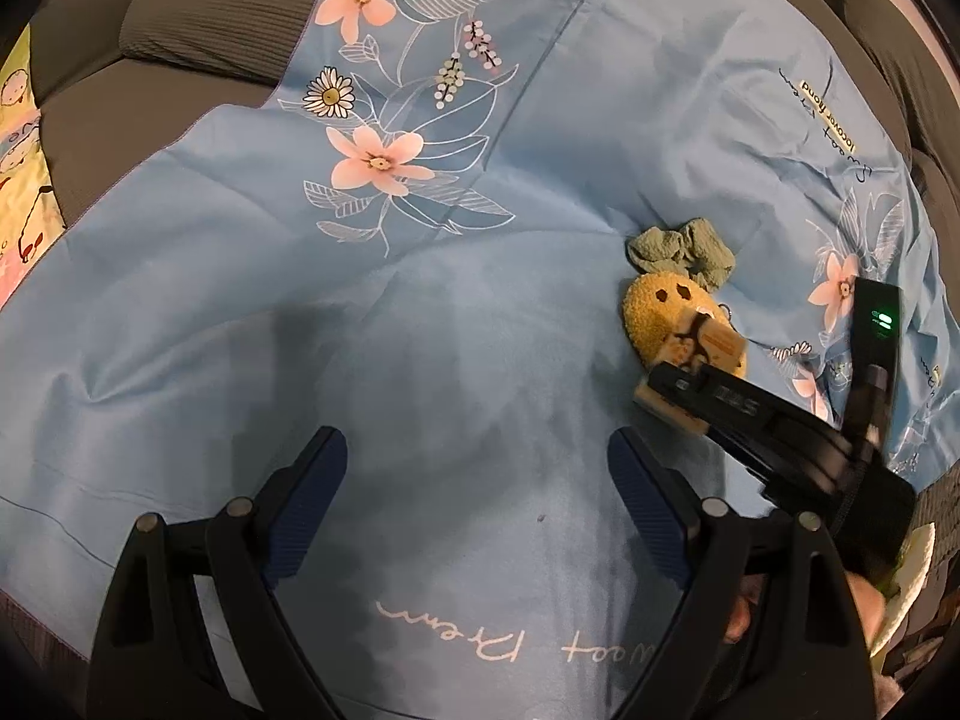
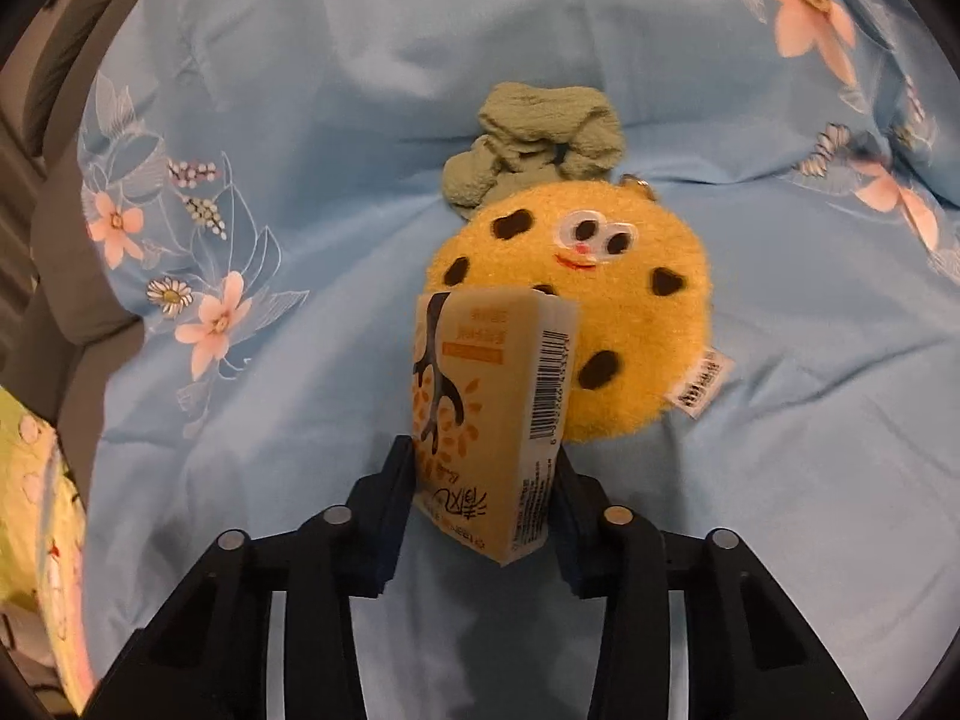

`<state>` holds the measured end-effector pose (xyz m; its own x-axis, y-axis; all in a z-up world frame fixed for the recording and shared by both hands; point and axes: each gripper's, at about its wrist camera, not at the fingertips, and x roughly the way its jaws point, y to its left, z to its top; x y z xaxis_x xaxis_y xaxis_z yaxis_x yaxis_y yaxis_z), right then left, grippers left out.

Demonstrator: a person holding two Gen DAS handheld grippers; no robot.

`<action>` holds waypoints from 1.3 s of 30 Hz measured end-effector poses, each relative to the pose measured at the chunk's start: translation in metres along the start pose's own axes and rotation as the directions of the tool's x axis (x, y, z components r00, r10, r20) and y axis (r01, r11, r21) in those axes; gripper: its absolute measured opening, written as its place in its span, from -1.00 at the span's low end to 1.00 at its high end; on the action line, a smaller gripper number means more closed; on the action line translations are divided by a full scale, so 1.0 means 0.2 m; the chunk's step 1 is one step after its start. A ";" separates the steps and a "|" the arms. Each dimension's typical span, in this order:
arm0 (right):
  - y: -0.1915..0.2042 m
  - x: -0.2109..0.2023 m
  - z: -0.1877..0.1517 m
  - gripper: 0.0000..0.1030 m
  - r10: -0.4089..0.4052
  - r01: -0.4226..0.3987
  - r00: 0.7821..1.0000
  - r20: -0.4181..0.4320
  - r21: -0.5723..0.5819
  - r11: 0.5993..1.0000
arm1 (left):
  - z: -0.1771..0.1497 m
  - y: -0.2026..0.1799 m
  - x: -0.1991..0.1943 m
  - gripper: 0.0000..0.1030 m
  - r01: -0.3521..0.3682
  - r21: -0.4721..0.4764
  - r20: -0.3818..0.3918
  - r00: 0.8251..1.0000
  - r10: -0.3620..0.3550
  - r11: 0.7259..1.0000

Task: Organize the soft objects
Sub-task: 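Lift the juice carton and carry it over the green box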

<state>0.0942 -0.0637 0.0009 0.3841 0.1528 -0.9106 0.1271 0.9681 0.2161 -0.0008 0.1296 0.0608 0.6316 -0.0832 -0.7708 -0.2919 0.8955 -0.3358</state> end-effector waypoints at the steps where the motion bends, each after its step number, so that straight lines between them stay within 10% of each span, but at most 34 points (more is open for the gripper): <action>1: -0.02 -0.03 0.00 -0.24 0.004 -0.004 1.000 0.000 0.003 1.000 | 0.00 0.00 0.00 0.71 0.000 0.001 0.000 1.000 0.000 1.000; 15: -0.41 -0.43 -0.40 -0.17 0.129 -0.118 0.978 -0.164 0.080 0.990 | -0.11 -0.20 0.05 0.71 0.088 0.141 -0.061 0.995 -0.080 0.986; 21: -0.63 -0.53 -0.42 -0.04 0.027 -0.023 0.999 -0.027 0.163 0.986 | -0.21 -0.37 0.08 0.71 0.189 0.219 -0.117 0.979 -0.167 0.957; 28: -0.72 -0.54 -0.41 -0.04 0.133 -0.133 0.991 0.017 0.214 0.968 | -0.33 -0.54 0.12 0.71 0.325 0.260 -0.211 0.938 -0.275 0.909; 34: -0.75 -0.48 -0.43 -0.04 0.187 -0.181 0.982 -0.004 0.230 0.956 | -0.42 -0.65 0.13 0.28 0.387 0.316 -0.244 0.915 -0.320 0.866; 39: -0.77 -0.45 -0.43 -0.05 0.223 -0.217 0.975 0.000 0.234 0.948 | -0.46 -0.71 0.17 -0.57 0.457 0.309 -0.306 0.878 -0.368 0.834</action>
<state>-0.0387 -0.2085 0.0183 0.4032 0.3649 -0.8392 0.2507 0.8379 0.4848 -0.0046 -0.0403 0.0325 0.4427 -0.5361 -0.7188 0.2672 0.8441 -0.4649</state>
